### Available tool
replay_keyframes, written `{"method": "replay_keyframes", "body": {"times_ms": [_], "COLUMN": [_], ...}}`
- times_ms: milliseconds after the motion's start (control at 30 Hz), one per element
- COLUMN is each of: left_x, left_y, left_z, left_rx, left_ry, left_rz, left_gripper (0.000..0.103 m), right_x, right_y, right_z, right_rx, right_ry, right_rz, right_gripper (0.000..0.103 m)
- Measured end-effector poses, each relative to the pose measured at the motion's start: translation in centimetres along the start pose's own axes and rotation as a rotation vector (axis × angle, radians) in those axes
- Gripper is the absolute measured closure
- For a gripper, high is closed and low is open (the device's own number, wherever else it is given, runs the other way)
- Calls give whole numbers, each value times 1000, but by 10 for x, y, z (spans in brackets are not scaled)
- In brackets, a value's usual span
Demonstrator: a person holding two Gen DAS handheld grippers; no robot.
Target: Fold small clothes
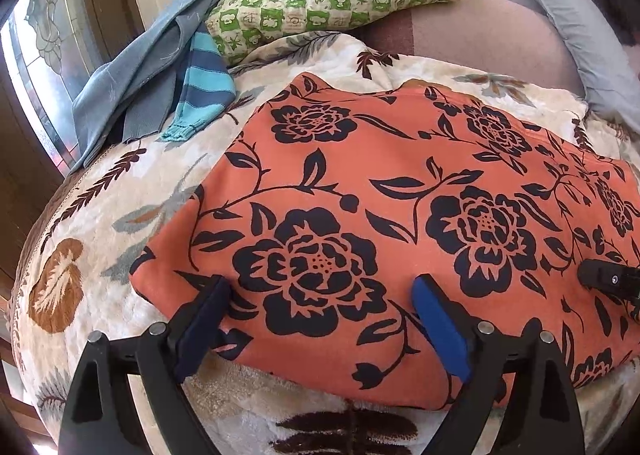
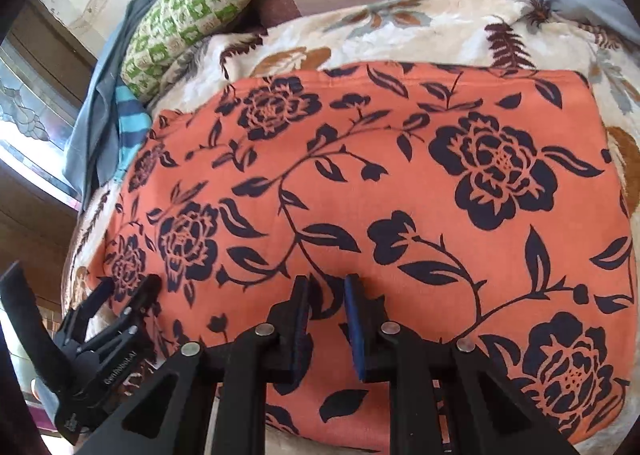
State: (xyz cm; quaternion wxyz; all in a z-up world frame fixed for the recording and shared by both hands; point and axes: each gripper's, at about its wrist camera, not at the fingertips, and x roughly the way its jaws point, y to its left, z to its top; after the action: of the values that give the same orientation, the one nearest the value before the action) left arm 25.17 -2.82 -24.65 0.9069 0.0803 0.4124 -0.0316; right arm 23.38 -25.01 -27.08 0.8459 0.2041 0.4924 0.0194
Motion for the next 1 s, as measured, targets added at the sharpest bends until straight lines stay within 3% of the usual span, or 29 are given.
{"method": "replay_keyframes", "body": {"times_ms": [267,433,633,733,900,1000], "left_x": [6,8,5,-7,-21,-18], "left_y": [1,2,9,25,74,113], "left_z": [0,0,2,2,3,-1], "left_rx": [-13,-18,-22,-105,-272,-430], "left_ry": [10,20,43,10,-55,-44], "left_rz": [20,13,-40,-68,-29,-119], "left_gripper": [0,0,0,0,0,0], "right_x": [1,3,7,6,1,3], "right_y": [5,9,13,13,7,7], "right_z": [-1,-3,-3,-3,-1,-1], "right_rx": [-48,-78,-113,-113,-64,-56], "right_ry": [-18,-30,-47,-55,-46,-44], "right_rz": [-37,-56,-77,-72,-36,-36], "right_gripper": [81,81,81,81,81,81]}}
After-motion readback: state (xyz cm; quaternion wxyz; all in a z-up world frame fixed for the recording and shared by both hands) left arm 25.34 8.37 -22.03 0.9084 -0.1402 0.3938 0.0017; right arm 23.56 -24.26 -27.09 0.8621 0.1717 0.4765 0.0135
